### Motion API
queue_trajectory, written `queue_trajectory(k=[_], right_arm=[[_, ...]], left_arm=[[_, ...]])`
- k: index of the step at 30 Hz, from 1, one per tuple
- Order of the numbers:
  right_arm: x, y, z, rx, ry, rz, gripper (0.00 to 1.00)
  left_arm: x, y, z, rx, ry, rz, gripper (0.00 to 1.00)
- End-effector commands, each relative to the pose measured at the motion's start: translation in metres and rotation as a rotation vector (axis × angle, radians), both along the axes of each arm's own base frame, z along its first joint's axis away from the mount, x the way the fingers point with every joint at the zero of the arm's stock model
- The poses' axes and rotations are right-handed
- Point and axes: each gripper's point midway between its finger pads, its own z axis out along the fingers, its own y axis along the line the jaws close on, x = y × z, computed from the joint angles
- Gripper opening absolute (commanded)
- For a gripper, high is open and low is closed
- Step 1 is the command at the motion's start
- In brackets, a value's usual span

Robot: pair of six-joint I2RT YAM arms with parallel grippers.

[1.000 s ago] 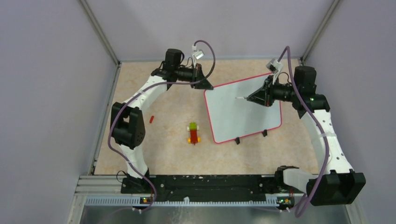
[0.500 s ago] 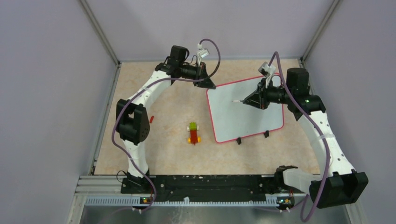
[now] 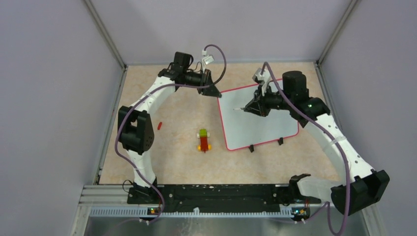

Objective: Write a sentence on the whiteboard

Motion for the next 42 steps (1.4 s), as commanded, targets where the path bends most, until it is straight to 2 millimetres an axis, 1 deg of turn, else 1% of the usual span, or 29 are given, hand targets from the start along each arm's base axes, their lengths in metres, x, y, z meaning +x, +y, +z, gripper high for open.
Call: queue_trajectory(k=[1,6,9,19,30,42], right_arm=[[0.021,0.018,0.024,-0.010,-0.135,-0.037,0.00],[0.037,0.031,0.033,0.008,-0.177,-0.074,0.00],[0.044,0.036,0.035,0.015,-0.176,-0.080,0.00],[0.053,0.052,0.032,0.030,-0.148,-0.069,0.00],[0.060,0.056,0.028,0.010,-0.153,-0.084,0.00],[0.070,0.056,0.017,-0.020,-0.151,-0.106,0.00]], left_arm=[[-0.010,0.000,0.030,-0.054,-0.074,-0.033,0.20],[-0.006,-0.003,0.029,-0.065,-0.066,-0.040,0.16],[-0.006,-0.003,0.028,-0.067,-0.066,-0.043,0.13],[-0.008,-0.003,0.025,-0.072,-0.050,-0.046,0.00],[-0.009,-0.003,0.025,-0.074,-0.053,-0.047,0.00],[-0.008,-0.004,0.025,-0.073,-0.055,-0.046,0.00]])
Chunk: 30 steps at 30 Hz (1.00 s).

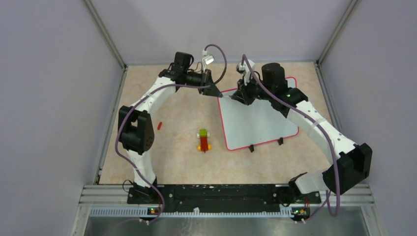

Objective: Write a sentence on the whiteboard

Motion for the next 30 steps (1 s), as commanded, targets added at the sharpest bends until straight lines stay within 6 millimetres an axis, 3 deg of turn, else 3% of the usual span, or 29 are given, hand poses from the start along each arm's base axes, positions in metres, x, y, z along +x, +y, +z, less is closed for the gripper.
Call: queue_trajectory(k=[1,12,30], right_arm=[[0.009,0.006,0.023,0.022,-0.078,-0.004,0.00],[0.004,-0.001,0.000,-0.024,-0.044,-0.017,0.00],[-0.025,-0.004,-0.036,-0.080,0.028,0.027,0.00]], left_arm=[[-0.005,-0.002,0.021,-0.046,-0.068,-0.029,0.00],[-0.005,-0.002,0.020,-0.047,-0.072,-0.032,0.00],[-0.004,-0.002,0.019,-0.045,-0.072,-0.031,0.00]])
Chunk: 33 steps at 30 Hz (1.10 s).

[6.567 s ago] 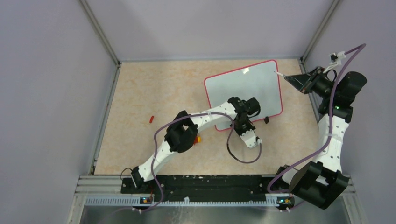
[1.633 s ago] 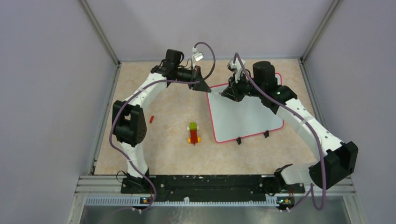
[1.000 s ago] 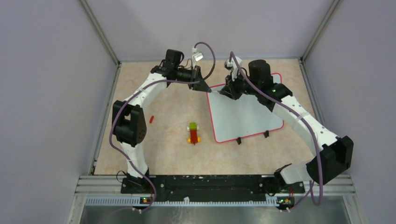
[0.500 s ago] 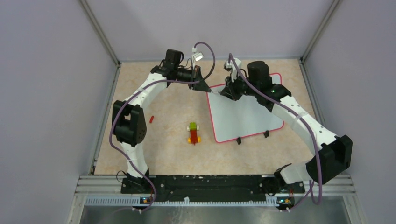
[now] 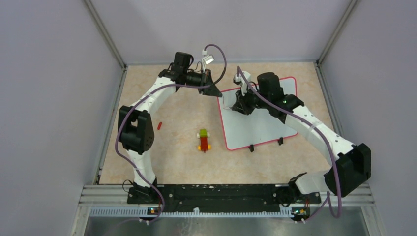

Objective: Write a sentence on the whiteboard

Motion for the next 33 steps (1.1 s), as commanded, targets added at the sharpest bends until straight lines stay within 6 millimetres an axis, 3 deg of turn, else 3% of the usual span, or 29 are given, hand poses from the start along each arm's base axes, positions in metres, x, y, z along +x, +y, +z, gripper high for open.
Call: queue_trajectory(k=[1,6,15,33], right_arm=[[-0.005,0.000,0.007,-0.009,-0.041,0.011,0.00],[-0.007,0.003,0.013,0.001,-0.043,0.020,0.00],[-0.002,0.003,0.059,0.058,-0.120,-0.013,0.00],[0.022,-0.009,0.064,0.053,-0.166,-0.140,0.00]], left_arm=[[-0.006,-0.002,0.020,-0.045,-0.070,-0.035,0.00],[-0.005,-0.002,0.020,-0.045,-0.070,-0.034,0.00],[-0.006,-0.002,0.021,-0.050,-0.069,-0.039,0.00],[-0.008,-0.001,0.022,-0.050,-0.075,-0.038,0.00]])
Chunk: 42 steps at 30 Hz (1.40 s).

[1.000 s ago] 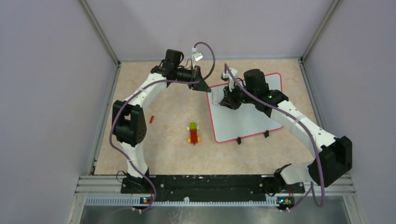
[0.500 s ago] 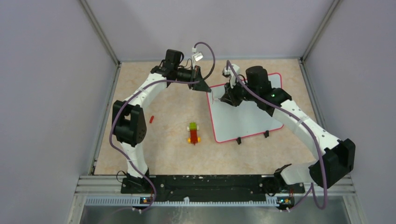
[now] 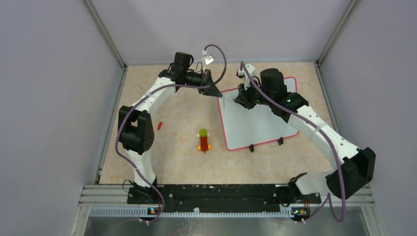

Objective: Write a sentence on the whiteboard

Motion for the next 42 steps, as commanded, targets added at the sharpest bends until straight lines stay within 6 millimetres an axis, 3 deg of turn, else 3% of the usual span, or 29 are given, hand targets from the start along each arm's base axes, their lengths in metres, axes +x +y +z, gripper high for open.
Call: queue_trajectory(k=[1,24,33,42], right_arm=[[0.009,0.001,0.036,0.063,-0.093,-0.031,0.00],[-0.003,0.022,-0.013,0.008,0.031,0.057,0.00],[-0.004,0.024,-0.011,-0.002,0.017,0.053,0.00],[-0.005,0.007,-0.012,-0.022,0.010,0.011,0.00]], left_arm=[[-0.007,-0.001,0.022,-0.044,-0.077,-0.031,0.00],[-0.007,-0.001,0.021,-0.045,-0.080,-0.031,0.00],[-0.006,-0.001,0.020,-0.043,-0.080,-0.029,0.00],[-0.007,0.000,0.022,-0.042,-0.086,-0.026,0.00]])
